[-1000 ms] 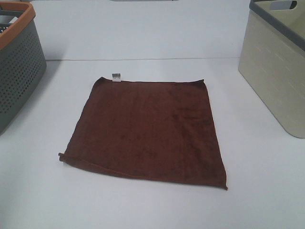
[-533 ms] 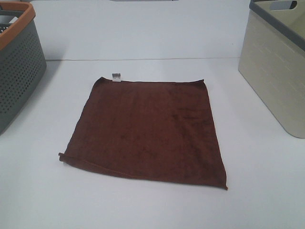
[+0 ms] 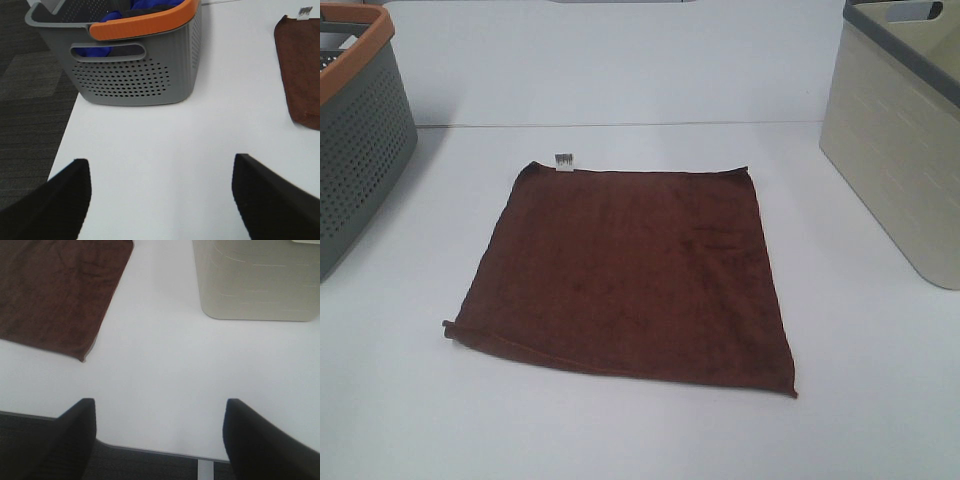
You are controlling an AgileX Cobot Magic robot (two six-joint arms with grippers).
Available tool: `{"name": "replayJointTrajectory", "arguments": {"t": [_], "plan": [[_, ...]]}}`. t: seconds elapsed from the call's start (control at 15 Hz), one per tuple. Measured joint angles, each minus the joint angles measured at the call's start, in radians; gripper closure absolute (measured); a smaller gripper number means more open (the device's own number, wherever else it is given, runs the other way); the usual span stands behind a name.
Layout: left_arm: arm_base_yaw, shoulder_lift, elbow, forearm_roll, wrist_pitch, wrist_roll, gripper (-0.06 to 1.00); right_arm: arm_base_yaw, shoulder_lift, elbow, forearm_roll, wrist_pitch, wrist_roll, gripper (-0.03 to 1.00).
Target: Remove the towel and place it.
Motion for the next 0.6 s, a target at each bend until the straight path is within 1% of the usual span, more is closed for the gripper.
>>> {"name": "replayJointTrajectory", "arguments": {"t": [0.2,0.33,0.4,0.6], "plan": [[0.000,0.000,0.005,-0.028,-0.017,0.015,0.20,0.000,0.000,0.000,0.000,-0.006,0.037,0.34],[0.000,0.000,0.005,-0.045,-0.019,0.007,0.20,0.000,0.000,0.000,0.000,-0.007,0.052,0.34],[0.000,0.000,0.005,-0.075,-0.019,0.003,0.20,0.000,0.000,0.000,0.000,-0.007,0.052,0.34],[0.000,0.000,0.005,-0.083,-0.019,0.000,0.20,0.000,0.000,0.000,-0.002,-0.007,0.024,0.34]]}}
